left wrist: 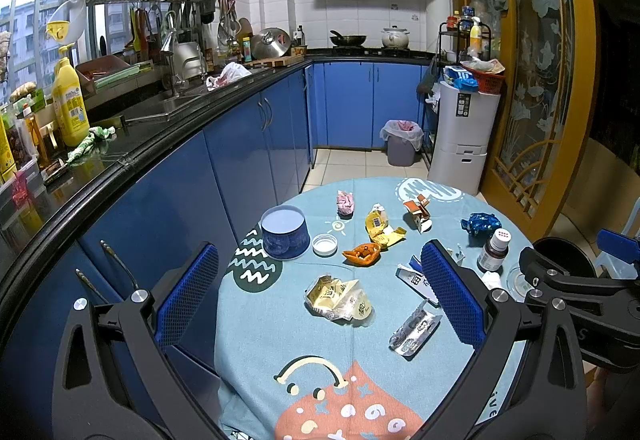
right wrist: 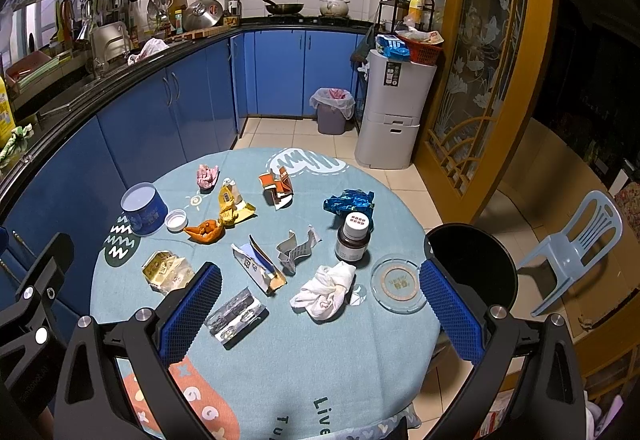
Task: Collect trash
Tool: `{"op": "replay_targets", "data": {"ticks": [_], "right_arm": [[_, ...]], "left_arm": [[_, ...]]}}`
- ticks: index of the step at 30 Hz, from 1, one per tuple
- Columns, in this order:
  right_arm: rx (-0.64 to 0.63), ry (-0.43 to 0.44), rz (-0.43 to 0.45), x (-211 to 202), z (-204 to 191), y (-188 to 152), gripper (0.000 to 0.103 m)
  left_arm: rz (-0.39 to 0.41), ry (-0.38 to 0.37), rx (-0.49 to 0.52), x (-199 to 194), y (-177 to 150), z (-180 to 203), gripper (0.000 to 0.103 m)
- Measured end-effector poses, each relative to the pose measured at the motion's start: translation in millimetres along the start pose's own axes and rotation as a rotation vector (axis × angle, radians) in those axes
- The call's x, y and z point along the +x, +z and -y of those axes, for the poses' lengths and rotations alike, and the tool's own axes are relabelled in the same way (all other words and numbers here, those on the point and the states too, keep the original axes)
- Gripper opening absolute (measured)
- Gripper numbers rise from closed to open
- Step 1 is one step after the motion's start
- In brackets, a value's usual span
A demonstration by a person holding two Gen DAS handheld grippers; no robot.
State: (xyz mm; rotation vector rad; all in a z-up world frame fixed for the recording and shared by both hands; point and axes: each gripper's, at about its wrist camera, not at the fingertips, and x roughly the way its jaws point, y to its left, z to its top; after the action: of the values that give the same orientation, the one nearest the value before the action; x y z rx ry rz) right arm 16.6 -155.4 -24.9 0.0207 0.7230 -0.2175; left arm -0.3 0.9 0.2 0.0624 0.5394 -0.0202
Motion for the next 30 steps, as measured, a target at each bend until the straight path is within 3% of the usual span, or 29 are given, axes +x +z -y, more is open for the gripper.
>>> {"op": "replay_targets", "data": {"ticks": [30], "right_arm": [[-0.004,0.0,-0.006,1.0,-3.1,-1.2,0.097]], "left_arm": [[-0.006,0.0,-0.004,1.9,-6.7,3.8,0.1]]}}
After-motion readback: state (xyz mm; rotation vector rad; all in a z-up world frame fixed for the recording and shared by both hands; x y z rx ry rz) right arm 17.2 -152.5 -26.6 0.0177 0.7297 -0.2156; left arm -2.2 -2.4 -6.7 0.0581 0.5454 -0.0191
